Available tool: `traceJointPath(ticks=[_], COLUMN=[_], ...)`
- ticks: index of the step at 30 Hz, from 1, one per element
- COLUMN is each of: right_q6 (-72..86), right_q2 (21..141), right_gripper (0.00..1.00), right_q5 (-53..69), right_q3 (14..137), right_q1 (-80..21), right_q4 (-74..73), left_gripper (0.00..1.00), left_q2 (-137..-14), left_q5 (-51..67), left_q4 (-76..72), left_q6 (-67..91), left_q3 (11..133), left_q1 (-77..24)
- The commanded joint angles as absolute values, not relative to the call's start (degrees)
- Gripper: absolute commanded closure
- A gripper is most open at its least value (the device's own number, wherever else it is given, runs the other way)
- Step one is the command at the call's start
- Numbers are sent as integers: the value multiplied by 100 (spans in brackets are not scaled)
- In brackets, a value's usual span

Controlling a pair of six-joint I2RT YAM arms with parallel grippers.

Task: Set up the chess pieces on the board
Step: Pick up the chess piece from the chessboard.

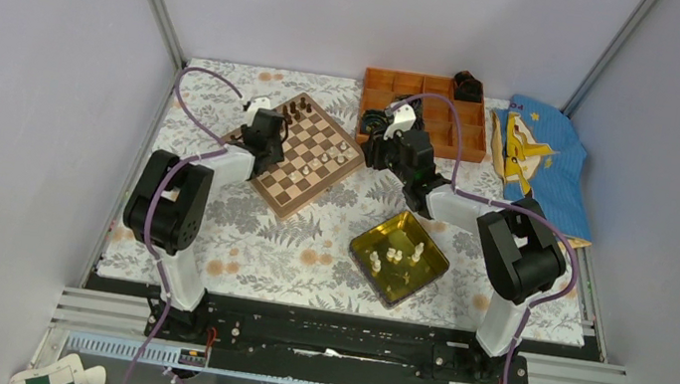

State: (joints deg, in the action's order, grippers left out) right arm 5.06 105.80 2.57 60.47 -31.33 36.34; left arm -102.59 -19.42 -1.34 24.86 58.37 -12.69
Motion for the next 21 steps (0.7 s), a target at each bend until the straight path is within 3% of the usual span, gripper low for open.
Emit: traceJointPath(ticks=[1,16,21], right_q6=[534,519,522], right_q2=[10419,10531,10550], right_gripper=[54,54,54], right_q5=[264,270,264], right_q3=[6195,6247,6249], right_q1=[-3079,-3084,-3077], right_q4=[3810,3802,3797], left_gripper=[52,56,62], left_q2=[-10323,-10382,-10408], left_q5=[-1907,-1937,-1956], left_q4=[-470,-564,-570], left_q6=[2372,2452,2476], left_q3=[5985,6056,6076], left_q1=[-1222,-1195,-1178])
